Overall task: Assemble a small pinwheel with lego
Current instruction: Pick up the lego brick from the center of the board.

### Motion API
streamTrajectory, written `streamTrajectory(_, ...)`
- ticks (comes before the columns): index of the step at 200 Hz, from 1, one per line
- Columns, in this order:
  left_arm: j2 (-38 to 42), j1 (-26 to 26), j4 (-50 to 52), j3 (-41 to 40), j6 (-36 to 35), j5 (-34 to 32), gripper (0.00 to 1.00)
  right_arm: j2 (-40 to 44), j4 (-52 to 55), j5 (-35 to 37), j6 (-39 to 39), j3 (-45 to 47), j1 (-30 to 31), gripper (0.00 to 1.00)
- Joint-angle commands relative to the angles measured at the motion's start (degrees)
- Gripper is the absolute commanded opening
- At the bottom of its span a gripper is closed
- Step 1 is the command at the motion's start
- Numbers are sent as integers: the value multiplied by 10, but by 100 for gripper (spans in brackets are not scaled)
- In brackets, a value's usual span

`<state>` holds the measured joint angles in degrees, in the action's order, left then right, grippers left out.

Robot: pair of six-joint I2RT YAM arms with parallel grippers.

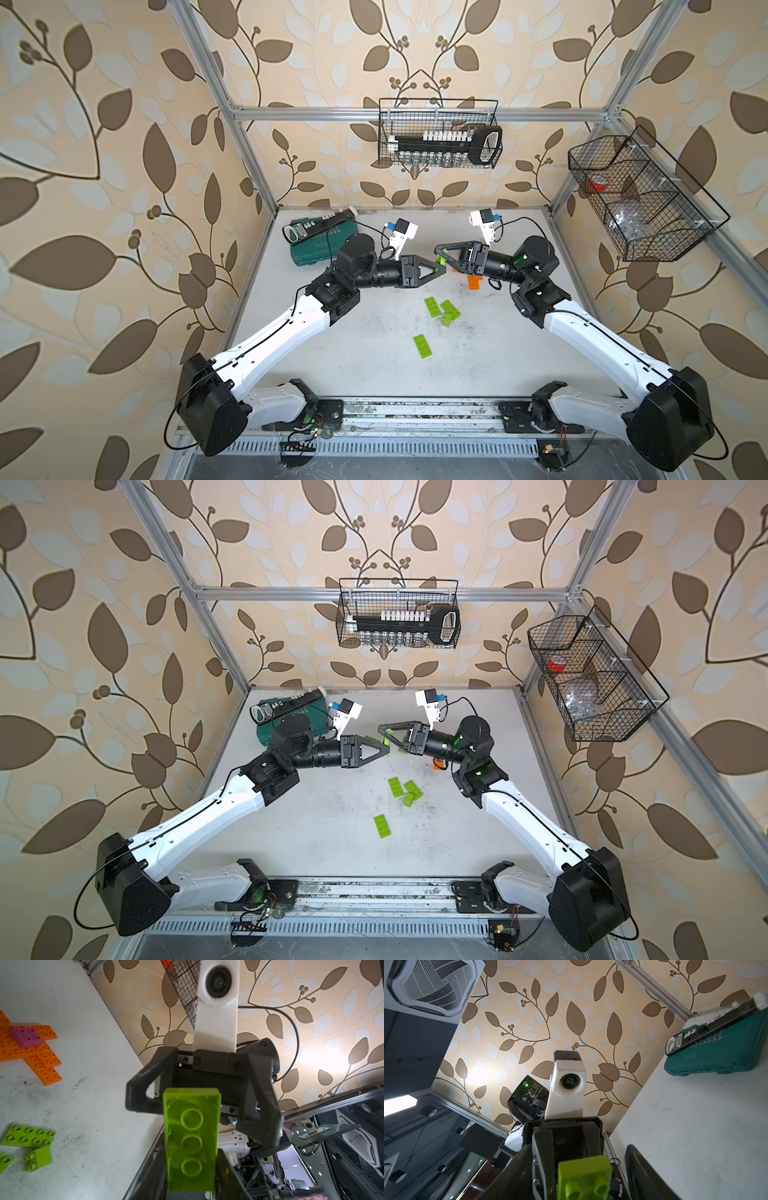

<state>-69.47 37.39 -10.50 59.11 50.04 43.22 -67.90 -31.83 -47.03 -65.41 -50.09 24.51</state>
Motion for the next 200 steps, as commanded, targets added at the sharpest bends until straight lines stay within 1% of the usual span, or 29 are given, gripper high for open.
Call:
streamTrajectory(1,18,-10,-58,-7,17,24,11,0,-66,-20,-40,6,2,64)
streamTrajectory(22,18,-15,-85,-16,31,29,10,9,-83,-24,-53,14,2,59)
streamTrajectory(43,19,-16,-87,-15,32,32,10,13,-79,-29,-55,15,2,53)
streamTrajectory(75,22,-22,-86,-13,32,34,10,14,-77,-38,-58,20,2,48)
streamTrajectory(104,20,-24,-88,-13,34,36,9,21,-74,-39,-59,27,2,37)
streamTrajectory(131,19,-23,-92,-13,35,37,9,24,-70,-41,-58,28,1,31)
streamTrajectory(174,19,-23,-90,-14,33,38,10,26,-64,-45,-57,24,2,18)
streamTrajectory(181,19,-23,-85,-13,31,37,13,26,-62,-44,-56,24,2,17)
streamTrajectory(185,20,-24,-82,-15,29,36,16,26,-58,-44,-53,23,2,17)
streamTrajectory(200,24,-24,-67,-16,22,25,41,32,-34,-37,-39,19,2,16)
